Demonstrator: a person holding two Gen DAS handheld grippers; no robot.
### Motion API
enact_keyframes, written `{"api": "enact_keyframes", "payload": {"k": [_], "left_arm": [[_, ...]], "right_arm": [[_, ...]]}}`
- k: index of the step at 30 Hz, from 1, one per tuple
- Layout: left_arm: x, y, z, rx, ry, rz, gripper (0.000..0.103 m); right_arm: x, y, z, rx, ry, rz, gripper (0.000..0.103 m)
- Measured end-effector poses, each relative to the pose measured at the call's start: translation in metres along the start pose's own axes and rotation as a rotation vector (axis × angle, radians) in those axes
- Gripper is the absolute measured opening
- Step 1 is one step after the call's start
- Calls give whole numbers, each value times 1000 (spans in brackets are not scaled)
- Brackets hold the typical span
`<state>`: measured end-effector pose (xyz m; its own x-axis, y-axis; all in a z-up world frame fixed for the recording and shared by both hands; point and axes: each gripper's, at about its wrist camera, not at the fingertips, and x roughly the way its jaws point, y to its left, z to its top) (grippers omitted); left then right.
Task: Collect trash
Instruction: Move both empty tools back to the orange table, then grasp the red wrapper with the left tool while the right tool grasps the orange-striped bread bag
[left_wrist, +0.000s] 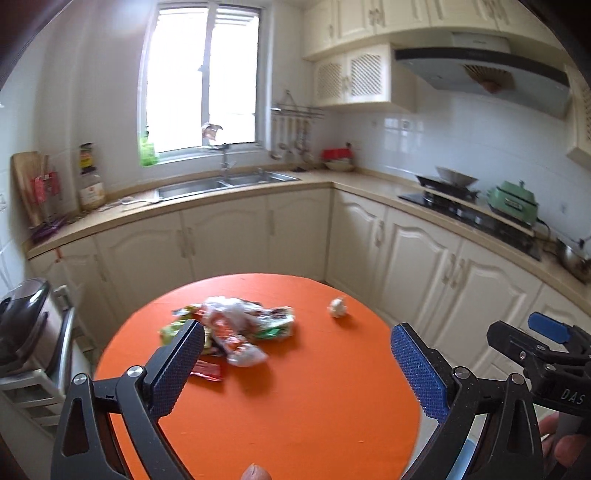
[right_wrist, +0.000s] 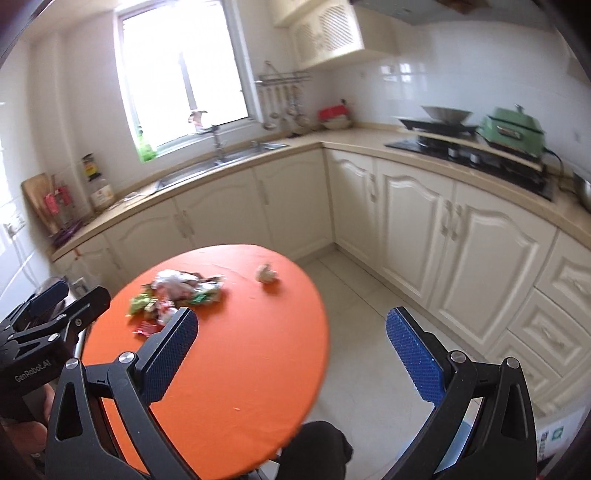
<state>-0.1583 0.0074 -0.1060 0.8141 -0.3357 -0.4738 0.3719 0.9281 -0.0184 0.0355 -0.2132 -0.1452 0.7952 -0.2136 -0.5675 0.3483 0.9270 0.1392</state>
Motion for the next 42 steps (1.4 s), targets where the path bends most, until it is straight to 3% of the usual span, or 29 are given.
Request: {"api": "enact_keyframes", "payload": {"k": [10, 21, 31, 42], "left_arm": [[-55, 27, -27, -73, -44, 124, 99], [-57, 43, -35, -128, -24, 192, 99], [21, 75, -9, -153, 76, 183, 99], [201, 134, 6, -155, 310, 161, 99]], "right_arm": [[-8, 81, 8, -112, -58, 133, 103], [4, 107, 8, -188, -54, 197, 103], [60, 116, 7, -222, 33, 182, 103], [165, 132, -7, -239, 210, 183, 103]]}}
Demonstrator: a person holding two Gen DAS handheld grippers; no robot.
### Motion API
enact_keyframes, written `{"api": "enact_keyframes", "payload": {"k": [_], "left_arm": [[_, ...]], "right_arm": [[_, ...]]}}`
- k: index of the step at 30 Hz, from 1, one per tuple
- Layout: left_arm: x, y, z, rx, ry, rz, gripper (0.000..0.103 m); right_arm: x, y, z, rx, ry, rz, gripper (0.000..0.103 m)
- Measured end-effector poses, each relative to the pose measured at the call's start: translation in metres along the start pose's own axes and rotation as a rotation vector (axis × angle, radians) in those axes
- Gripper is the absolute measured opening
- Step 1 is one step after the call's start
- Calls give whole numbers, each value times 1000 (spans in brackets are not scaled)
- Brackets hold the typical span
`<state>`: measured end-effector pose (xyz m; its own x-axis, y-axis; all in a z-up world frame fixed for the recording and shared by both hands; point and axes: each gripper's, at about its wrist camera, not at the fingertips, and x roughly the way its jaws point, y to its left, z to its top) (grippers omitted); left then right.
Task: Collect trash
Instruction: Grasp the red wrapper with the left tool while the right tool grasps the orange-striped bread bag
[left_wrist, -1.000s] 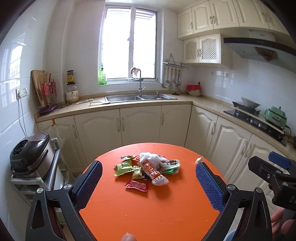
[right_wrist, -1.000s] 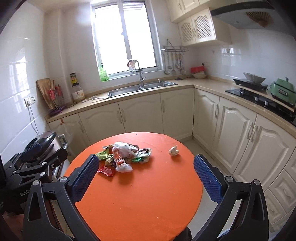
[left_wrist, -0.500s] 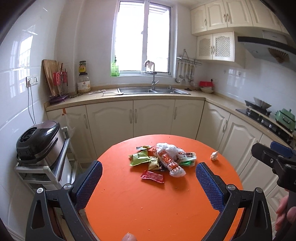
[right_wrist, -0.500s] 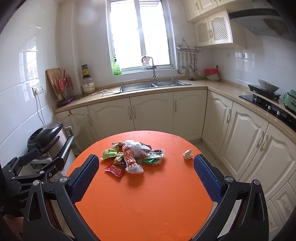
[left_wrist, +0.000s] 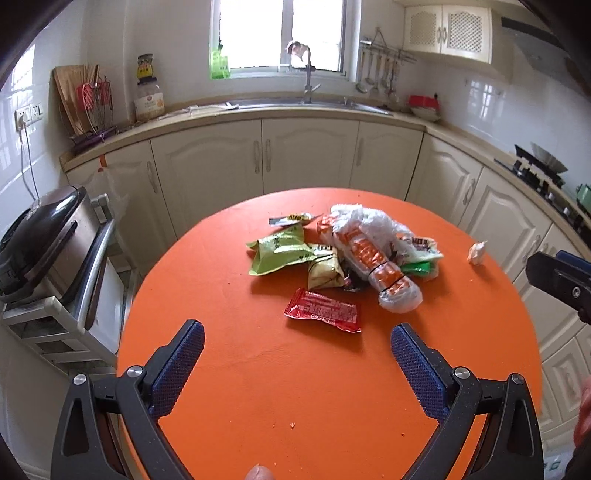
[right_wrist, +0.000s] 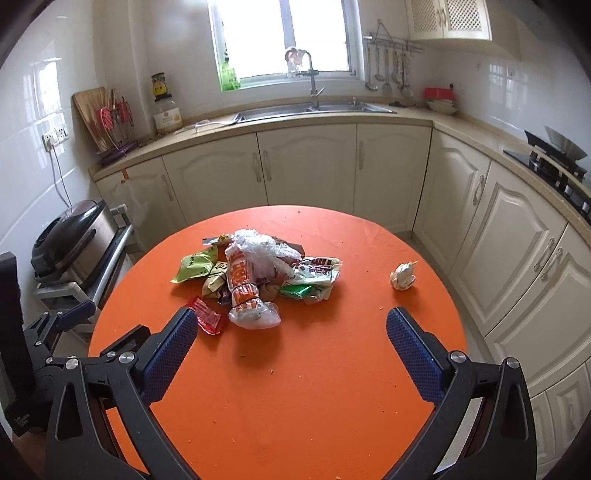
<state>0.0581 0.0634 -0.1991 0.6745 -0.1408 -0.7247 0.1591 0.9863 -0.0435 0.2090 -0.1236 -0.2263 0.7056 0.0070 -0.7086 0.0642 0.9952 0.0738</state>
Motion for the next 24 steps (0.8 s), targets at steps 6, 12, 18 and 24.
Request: {"api": "enact_keyframes", "payload": {"k": [6, 12, 18, 24], "left_arm": [[92, -9, 48, 33, 118, -21, 99], [163, -15, 82, 68, 187, -29, 90], [190, -8, 109, 75, 146, -36, 66], [210, 10, 133, 78, 127, -84, 57]], "right_arm": [[44, -5, 2, 13, 69, 5, 103], [74, -5, 5, 13, 110, 18, 103], [100, 2, 12, -13, 142, 55, 102], [140, 22, 19, -46, 210, 120, 85]]}}
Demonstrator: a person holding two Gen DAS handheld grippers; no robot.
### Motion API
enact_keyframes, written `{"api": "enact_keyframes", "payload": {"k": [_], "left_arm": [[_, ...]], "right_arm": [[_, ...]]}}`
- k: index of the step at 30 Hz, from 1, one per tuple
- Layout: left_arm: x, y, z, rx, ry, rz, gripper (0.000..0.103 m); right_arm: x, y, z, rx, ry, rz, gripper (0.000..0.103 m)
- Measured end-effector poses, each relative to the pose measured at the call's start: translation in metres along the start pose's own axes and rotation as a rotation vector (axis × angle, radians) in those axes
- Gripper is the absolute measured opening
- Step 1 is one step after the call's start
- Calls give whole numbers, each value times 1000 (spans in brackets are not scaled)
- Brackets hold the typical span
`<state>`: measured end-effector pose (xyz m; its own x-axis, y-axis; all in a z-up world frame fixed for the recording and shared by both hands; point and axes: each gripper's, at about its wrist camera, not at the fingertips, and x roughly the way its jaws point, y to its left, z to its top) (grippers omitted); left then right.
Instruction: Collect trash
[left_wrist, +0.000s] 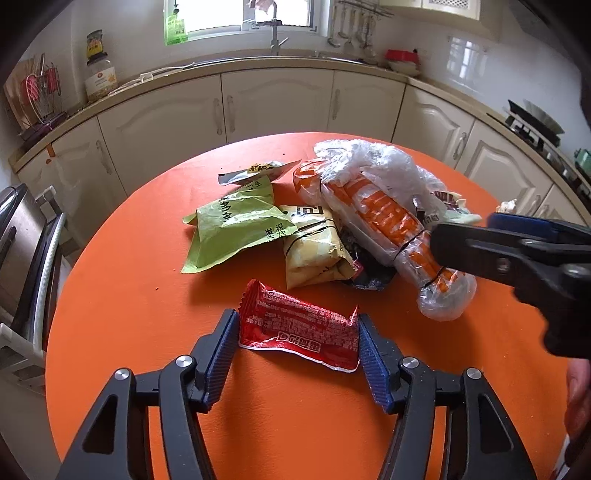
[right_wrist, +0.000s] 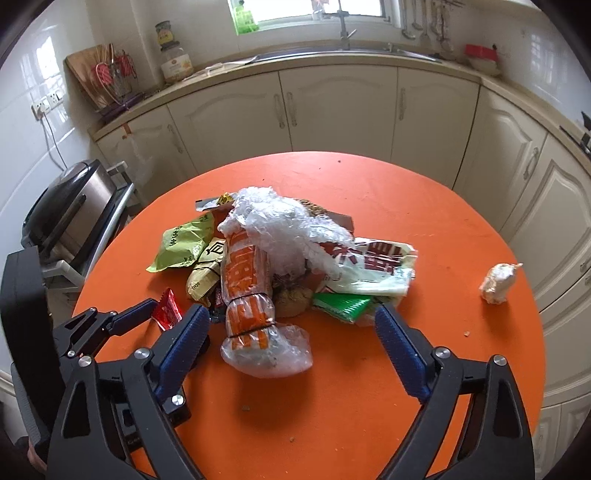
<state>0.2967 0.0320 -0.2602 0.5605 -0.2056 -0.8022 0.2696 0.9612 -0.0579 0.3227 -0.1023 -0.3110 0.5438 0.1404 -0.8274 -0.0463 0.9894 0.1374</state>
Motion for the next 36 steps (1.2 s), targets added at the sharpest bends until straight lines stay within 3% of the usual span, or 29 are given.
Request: {"api": "enact_keyframes", "payload": {"k": [4, 7, 9, 11, 15, 22, 28, 36], "left_arm": [[10, 14, 21, -6, -13, -34, 48], [7, 11, 19, 1, -22, -62, 27], [9, 16, 22, -2, -19, -63, 26], [13, 22, 27, -17, -16, -79, 25], [13, 32, 34, -37, -29, -107, 15], [15, 56, 26, -89, -20, -139, 9], [20, 58, 25, -101, -16, -114, 9], [33, 38, 24, -97, -11, -61, 15]], "right_arm": [[29, 11, 6, -25, 60, 18, 64], [34, 18, 5, -72, 59, -33, 50], [29, 15, 3, -69, 56, 0, 33], [22, 12, -3, -64, 55, 21, 30], [4, 9, -18, -45, 43, 50, 28], [-25, 16, -47, -19, 40, 112, 26], [-16, 25, -62, -37, 90, 104, 26], [2, 31, -53, -27, 104, 89, 32]]}}
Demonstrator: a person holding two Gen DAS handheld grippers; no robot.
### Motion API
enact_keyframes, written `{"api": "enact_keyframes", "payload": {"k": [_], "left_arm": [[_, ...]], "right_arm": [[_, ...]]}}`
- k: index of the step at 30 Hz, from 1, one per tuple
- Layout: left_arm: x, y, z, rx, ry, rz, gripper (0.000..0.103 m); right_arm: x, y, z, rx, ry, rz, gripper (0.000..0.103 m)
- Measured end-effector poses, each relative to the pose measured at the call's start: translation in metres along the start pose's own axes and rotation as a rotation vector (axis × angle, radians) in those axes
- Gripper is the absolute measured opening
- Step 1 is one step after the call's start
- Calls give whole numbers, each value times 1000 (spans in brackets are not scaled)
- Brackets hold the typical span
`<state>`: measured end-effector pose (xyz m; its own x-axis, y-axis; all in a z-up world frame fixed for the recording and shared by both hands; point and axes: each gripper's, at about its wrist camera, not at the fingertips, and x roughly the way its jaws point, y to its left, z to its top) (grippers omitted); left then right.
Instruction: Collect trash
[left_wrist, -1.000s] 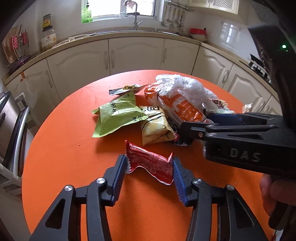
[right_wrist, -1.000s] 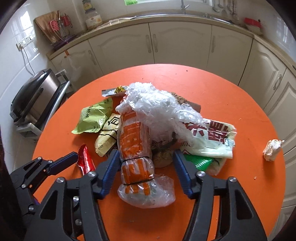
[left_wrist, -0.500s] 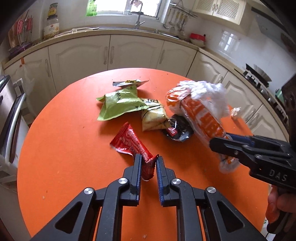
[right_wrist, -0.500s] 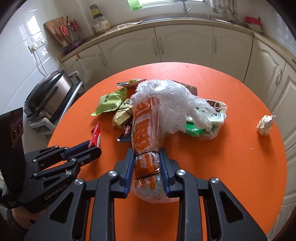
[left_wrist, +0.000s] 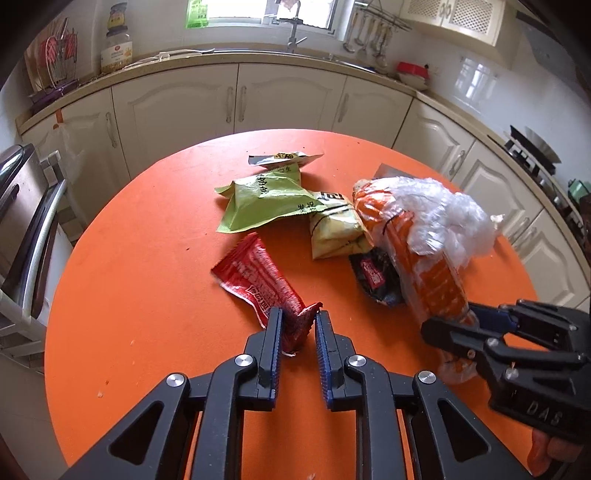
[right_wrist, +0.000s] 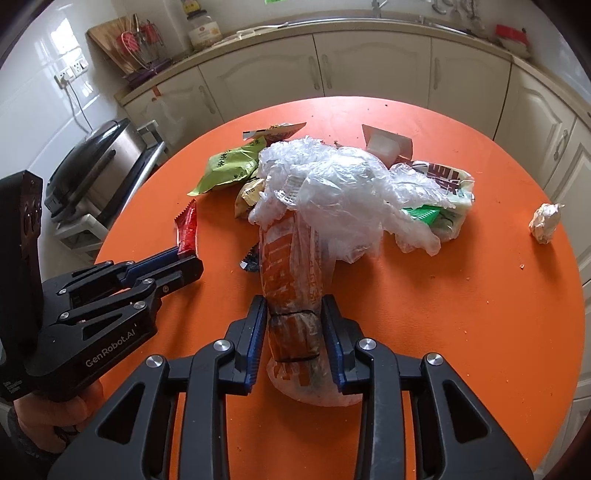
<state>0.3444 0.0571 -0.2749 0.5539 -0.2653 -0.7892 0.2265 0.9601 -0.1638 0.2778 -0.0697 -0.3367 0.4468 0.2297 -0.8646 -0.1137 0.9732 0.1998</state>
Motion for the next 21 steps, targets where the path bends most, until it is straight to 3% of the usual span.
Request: {"api": "enact_keyframes", "payload": {"k": [1, 3, 6, 9, 15, 21], "left_arm": [[4, 3, 6, -15, -1, -7, 12], [-9, 2, -15, -46, -4, -29, 10], [-19, 7, -39, -67, -26, -51, 7], [-29, 19, -50, -82, -49, -62, 7], [-68, 34, -90, -62, -86, -44, 6], [-98, 26, -109, -11, -129, -33, 6]], "right_arm": [[1, 0, 0, -2, 0, 1, 31], [-4, 1, -3, -6, -8, 14, 25], [-15, 2, -11, 1, -21, 55, 24], [-28, -5, -22, 46, -30, 139, 24], [-42, -11, -42, 122, -44, 303, 24], [-58, -2, -53, 135, -87, 394, 24]]}}
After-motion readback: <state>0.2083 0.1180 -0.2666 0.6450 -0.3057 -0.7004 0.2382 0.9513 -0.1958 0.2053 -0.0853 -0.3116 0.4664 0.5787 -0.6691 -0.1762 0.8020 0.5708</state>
